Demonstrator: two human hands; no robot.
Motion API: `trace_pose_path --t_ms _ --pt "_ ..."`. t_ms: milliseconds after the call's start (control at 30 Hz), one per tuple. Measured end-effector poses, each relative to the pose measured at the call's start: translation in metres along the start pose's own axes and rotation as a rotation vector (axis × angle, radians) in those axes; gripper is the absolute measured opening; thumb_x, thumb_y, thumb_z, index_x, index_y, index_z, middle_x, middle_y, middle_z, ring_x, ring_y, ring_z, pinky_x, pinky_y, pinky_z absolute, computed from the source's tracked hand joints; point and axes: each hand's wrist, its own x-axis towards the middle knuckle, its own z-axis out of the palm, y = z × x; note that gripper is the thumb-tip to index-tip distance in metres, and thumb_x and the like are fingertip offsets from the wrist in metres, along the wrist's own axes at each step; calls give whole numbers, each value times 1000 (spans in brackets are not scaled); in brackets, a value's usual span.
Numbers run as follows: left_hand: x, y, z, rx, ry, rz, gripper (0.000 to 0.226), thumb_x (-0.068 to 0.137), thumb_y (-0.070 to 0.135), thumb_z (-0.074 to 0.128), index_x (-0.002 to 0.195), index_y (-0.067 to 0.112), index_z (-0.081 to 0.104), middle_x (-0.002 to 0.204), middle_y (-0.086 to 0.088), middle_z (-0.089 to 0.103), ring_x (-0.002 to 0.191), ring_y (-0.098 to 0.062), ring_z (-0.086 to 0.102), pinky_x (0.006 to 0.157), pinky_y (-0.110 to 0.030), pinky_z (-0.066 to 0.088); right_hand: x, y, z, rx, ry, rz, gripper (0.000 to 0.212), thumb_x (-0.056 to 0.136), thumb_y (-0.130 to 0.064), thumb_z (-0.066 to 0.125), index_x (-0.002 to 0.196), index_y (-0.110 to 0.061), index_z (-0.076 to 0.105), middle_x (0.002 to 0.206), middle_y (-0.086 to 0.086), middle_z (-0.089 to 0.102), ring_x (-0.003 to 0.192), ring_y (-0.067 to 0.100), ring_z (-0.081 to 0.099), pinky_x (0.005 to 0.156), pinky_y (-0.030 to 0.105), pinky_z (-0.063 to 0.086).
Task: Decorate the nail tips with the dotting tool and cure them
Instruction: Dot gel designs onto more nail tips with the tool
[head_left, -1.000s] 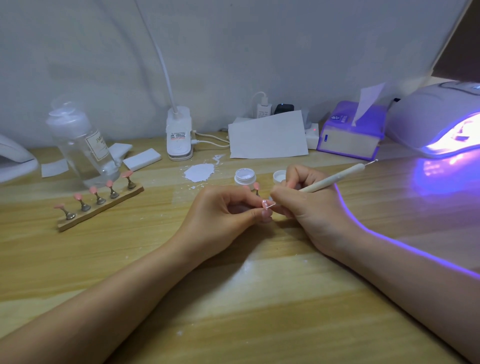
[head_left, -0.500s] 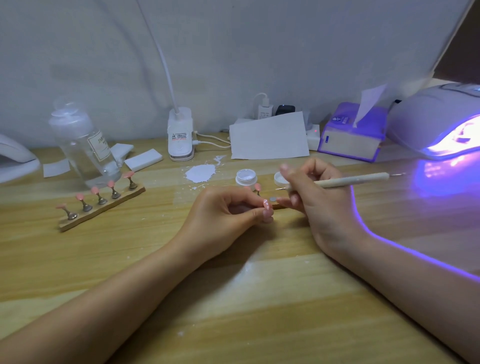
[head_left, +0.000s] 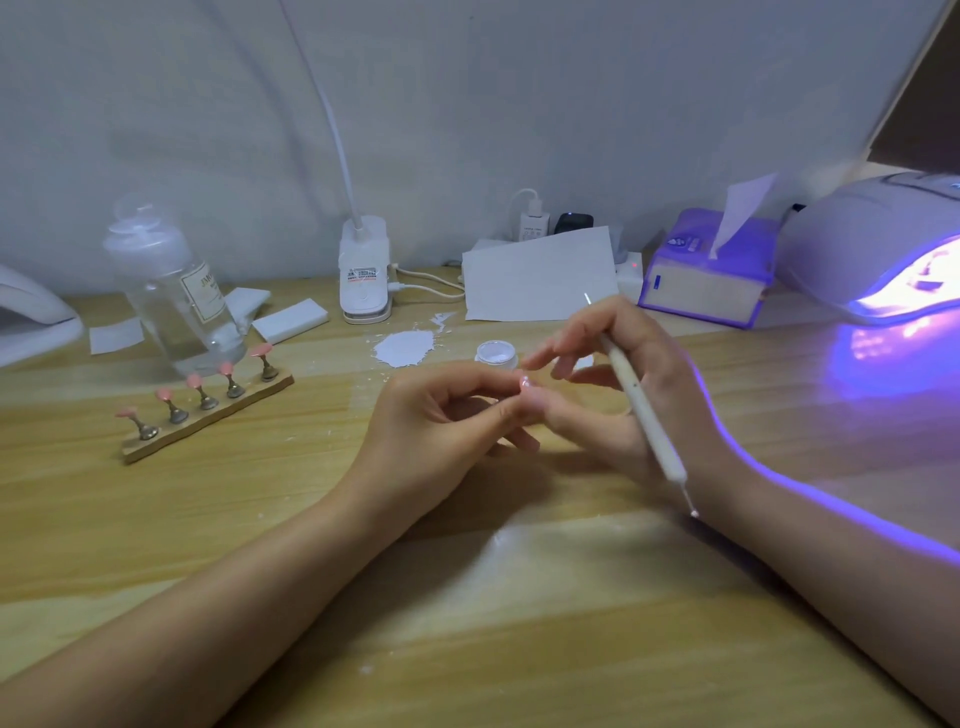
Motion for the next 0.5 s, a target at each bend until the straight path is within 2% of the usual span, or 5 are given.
trace_pose_path --t_ms 67,267,500 --pt "0 1 -1 -22 14 -3 12 66 24 65 76 19 70 68 8 70 55 -5 65 52 -14 49 -2 -2 2 -20 -48 -24 33 67 -20 74 80 -36 48 83 -10 67 81 5 61 83 34 51" --pt "0 1 -1 -1 22 7 10 67 23 65 75 20 70 64 11 69 54 -6 65 52 -15 50 -2 -5 4 -8 -22 -19 28 70 -16 69 81 -27 46 82 -10 67 76 4 60 81 38 51" --pt "-1 1 1 83 -19 83 11 73 23 61 80 26 70 61 14 67 50 -5 64 49 -17 50 -1 -3 5 10 -2 -27 28 70 -14 69 77 -29 48 74 -16 62 76 15 61 79 40 51"
